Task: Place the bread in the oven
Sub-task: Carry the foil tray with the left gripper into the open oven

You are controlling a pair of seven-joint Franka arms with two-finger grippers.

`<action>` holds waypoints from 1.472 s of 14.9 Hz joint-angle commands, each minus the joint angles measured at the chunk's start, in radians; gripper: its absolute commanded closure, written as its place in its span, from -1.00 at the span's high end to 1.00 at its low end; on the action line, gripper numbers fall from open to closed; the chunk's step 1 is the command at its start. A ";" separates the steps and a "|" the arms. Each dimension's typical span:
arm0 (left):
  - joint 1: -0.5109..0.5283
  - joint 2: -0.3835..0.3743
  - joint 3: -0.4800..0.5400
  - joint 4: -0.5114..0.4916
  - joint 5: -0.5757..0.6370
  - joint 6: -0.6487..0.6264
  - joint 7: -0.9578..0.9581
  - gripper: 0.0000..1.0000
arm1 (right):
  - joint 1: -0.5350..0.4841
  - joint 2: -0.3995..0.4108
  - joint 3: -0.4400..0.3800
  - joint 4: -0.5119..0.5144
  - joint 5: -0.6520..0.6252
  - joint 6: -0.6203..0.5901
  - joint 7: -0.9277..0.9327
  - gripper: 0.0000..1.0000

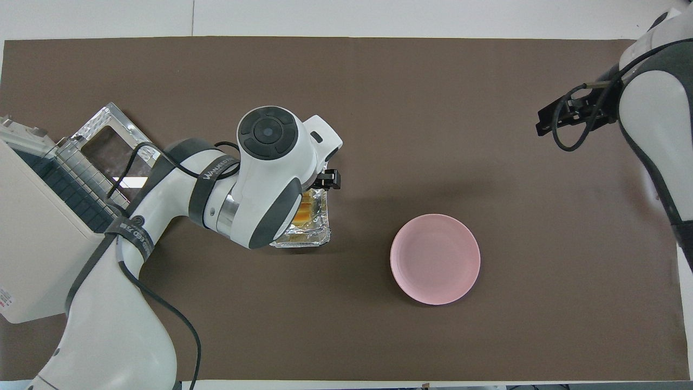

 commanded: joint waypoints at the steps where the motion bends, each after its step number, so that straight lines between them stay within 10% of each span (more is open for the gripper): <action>1: -0.026 0.013 0.017 -0.006 0.013 0.040 -0.036 1.00 | -0.051 -0.108 0.017 -0.108 -0.024 0.002 -0.068 1.00; 4: -0.052 0.013 0.017 -0.014 0.013 0.041 -0.073 1.00 | -0.048 -0.230 0.017 -0.226 -0.044 0.002 -0.062 1.00; 9: -0.047 0.018 0.020 -0.005 0.011 0.026 -0.116 0.43 | 0.015 -0.301 -0.046 -0.285 -0.046 -0.018 -0.054 1.00; 13: -0.040 0.018 0.017 -0.006 0.011 0.005 -0.115 -1.00 | 0.038 -0.297 -0.095 -0.269 -0.046 -0.021 -0.066 1.00; 18: 0.002 0.016 0.027 0.023 -0.007 -0.012 -0.112 -1.00 | 0.041 -0.280 -0.091 -0.217 -0.084 -0.050 -0.066 1.00; 22: 0.117 0.030 0.030 0.263 -0.022 -0.285 -0.110 -1.00 | 0.040 -0.281 -0.083 -0.202 -0.079 -0.001 -0.052 1.00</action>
